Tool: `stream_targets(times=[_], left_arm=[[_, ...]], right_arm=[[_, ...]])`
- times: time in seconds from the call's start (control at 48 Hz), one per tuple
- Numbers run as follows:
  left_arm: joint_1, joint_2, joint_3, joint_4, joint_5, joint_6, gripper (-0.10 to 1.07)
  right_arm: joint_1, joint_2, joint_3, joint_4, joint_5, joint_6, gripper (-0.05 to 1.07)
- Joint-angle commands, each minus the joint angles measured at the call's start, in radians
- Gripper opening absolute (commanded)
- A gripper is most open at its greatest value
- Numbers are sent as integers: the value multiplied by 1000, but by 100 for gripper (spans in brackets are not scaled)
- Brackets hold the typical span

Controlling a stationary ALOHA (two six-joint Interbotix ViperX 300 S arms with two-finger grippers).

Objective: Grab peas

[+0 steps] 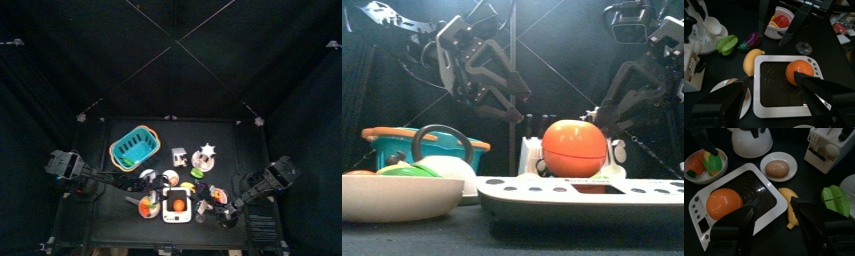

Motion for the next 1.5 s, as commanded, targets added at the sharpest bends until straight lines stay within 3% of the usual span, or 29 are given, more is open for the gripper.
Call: stream_targets(times=[0.0, 0.271, 0.458, 0.521, 0.75, 0.958, 1.042, 1.479], left_arm=[[3, -37, -6, 3, 0, 0, 102], [98, -216, 77, -63, 66, 0, 102], [247, -403, 132, -20, 227, 9, 102], [295, -449, 143, 41, 296, 23, 103], [485, -563, 152, 394, 555, 61, 102], [607, -565, 178, 687, 657, 63, 102], [630, -558, 190, 738, 696, 61, 102], [658, -549, 135, 635, 1097, 69, 102]], right_arm=[[0, -28, -9, 0, 3, 0, 88], [-3, -26, -9, 0, 5, 0, 88], [-9, -26, -11, -3, 3, 2, 88], [-11, -25, -11, -3, 3, 2, 88], [-20, -23, -11, 0, 2, 2, 88], [-20, -17, -5, 0, 0, 6, 88], [-20, -17, -3, 0, 0, 6, 88], [-44, -17, -9, -28, -5, 8, 88]])
